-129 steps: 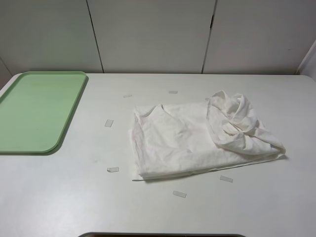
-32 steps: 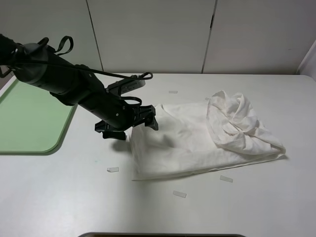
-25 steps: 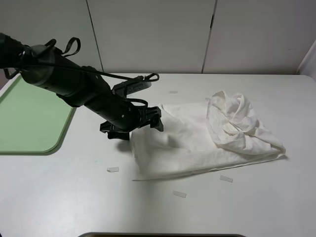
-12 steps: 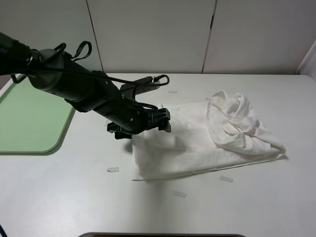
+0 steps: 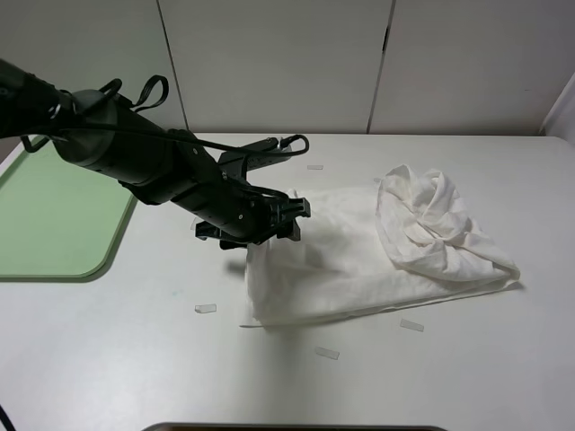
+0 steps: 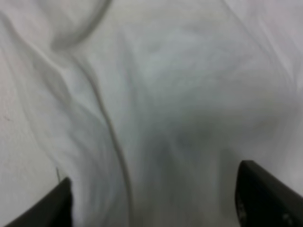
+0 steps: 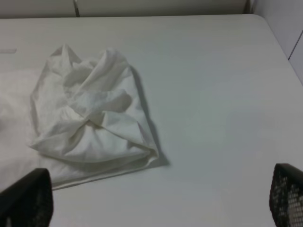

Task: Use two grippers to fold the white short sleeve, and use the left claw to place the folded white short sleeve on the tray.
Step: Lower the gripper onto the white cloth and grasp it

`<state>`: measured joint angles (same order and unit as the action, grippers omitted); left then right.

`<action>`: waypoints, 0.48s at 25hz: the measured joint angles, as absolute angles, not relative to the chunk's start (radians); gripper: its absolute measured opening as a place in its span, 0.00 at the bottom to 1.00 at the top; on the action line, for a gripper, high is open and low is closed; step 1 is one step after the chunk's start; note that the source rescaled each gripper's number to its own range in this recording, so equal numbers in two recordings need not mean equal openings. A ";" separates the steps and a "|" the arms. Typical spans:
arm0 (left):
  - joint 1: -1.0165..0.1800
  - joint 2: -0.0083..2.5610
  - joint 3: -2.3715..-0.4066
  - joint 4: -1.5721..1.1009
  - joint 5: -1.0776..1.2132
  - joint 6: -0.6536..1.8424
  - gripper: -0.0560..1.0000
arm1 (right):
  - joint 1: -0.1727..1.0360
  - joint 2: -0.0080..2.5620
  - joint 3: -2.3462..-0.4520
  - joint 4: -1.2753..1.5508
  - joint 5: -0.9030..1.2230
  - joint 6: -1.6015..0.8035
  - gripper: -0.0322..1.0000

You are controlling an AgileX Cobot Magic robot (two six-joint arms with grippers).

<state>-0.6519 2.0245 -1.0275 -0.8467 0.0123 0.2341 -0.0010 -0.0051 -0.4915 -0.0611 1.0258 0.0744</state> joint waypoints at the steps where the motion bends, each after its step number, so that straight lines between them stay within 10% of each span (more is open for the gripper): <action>1: -0.652 2.024 -1.028 -0.847 0.012 0.234 0.63 | -0.001 -0.005 -0.492 -0.061 1.026 0.074 1.00; 12: -0.652 2.044 -1.028 -0.848 -0.010 0.234 0.60 | -0.001 -0.005 -0.492 -0.061 1.026 0.074 1.00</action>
